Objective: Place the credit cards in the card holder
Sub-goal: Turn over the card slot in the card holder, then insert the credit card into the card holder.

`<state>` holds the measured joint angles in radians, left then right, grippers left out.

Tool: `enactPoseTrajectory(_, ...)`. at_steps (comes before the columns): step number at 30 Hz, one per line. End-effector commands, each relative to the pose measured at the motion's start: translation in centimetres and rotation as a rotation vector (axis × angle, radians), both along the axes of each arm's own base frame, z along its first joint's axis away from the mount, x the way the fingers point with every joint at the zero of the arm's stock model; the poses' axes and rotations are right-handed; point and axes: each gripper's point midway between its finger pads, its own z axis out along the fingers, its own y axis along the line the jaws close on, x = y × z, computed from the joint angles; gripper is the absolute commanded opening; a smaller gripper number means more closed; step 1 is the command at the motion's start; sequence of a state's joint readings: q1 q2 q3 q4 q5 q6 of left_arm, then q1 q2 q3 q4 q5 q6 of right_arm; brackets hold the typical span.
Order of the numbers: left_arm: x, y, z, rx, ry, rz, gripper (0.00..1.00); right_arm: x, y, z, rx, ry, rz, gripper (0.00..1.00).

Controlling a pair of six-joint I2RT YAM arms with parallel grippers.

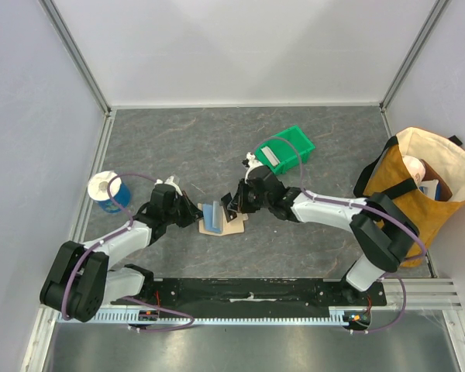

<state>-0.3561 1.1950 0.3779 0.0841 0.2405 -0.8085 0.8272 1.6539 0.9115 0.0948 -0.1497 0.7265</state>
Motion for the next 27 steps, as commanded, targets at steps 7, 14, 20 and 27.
enactPoseTrajectory(7, 0.6, -0.2, 1.1, -0.019, -0.043, 0.015, 0.02, 1.4, 1.1, 6.1, 0.091, -0.13, -0.004, 0.0)
enactPoseTrajectory(14, 0.3, -0.1, 0.4, -0.007, -0.028, 0.011, 0.02, 0.7, 2.5, 2.7, 0.084, -0.04, 0.009, 0.0)
enactPoseTrajectory(20, -0.3, -0.4, -1.5, -0.023, -0.01, -0.014, 0.02, -0.3, 2.3, -1.2, 0.13, 0.05, 0.006, 0.0)
enactPoseTrajectory(27, -0.5, -0.7, -1.7, -0.029, -0.019, -0.046, 0.17, -0.5, 1.8, -3.9, 0.076, 0.091, -0.003, 0.0)
